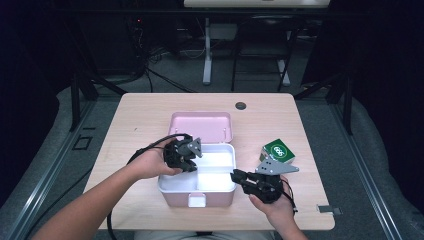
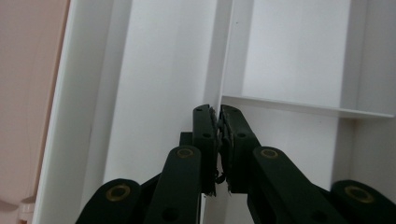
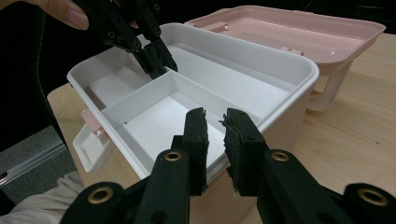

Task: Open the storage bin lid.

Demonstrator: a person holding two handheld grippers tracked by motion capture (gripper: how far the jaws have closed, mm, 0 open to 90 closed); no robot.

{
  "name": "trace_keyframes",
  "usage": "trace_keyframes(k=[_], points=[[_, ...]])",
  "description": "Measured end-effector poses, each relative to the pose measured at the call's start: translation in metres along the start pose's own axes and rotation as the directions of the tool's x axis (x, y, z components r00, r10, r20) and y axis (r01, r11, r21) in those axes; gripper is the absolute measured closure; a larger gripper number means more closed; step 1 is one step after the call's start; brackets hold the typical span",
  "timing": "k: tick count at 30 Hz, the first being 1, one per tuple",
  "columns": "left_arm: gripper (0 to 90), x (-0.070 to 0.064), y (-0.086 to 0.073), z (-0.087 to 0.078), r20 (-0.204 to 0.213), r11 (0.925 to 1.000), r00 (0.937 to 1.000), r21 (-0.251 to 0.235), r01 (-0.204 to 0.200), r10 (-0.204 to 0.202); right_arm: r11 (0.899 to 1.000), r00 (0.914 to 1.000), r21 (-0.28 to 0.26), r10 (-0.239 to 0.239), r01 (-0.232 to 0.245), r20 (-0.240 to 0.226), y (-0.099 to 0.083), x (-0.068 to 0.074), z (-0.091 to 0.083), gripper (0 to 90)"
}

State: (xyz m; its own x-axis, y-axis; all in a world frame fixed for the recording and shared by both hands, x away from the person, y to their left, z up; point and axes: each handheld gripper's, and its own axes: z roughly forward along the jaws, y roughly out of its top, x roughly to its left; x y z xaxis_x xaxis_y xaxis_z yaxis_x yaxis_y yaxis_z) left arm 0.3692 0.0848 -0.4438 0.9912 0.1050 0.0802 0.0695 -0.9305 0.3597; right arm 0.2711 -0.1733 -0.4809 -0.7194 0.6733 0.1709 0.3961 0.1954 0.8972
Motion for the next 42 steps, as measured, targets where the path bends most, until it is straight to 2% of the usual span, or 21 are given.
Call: trace_keyframes(k=[12,16,20,27,30,42], points=[[86.3,0.0,0.007,0.002,0.003,0.9974,0.999,0.058,-0.044,0.044,1.0,1.0,-0.002,0.009,-0.009,-0.001,0.0,-0.002,0.0,78.2],[86.7,0.0,0.008,0.002,0.003,0.9963,0.9984,0.065,-0.056,0.056,1.0,0.9999,-0.002,0.011,-0.011,0.0,0.0,-0.003,0.0,78.1],[87.4,0.0,0.008,0.002,0.002,0.9941,0.9963,0.066,-0.086,0.086,1.0,0.9999,-0.001,0.013,-0.013,-0.001,-0.001,-0.004,0.001,78.0],[88.2,0.002,0.009,0.001,0.022,0.9923,0.9944,0.066,-0.104,0.103,1.0,0.9999,-0.005,0.017,-0.017,0.003,-0.001,-0.004,0.0,78.0],[88.6,0.002,0.008,0.001,0.03,0.9929,0.9947,0.065,-0.1,0.098,1.0,0.9998,-0.008,0.019,-0.019,0.006,-0.001,-0.005,-0.002,78.0],[89.4,0.002,0.012,-0.005,0.024,0.9861,0.9916,0.104,-0.129,0.127,0.999,0.9994,-0.018,0.032,-0.032,0.013,0.0,-0.008,-0.004,78.1]])
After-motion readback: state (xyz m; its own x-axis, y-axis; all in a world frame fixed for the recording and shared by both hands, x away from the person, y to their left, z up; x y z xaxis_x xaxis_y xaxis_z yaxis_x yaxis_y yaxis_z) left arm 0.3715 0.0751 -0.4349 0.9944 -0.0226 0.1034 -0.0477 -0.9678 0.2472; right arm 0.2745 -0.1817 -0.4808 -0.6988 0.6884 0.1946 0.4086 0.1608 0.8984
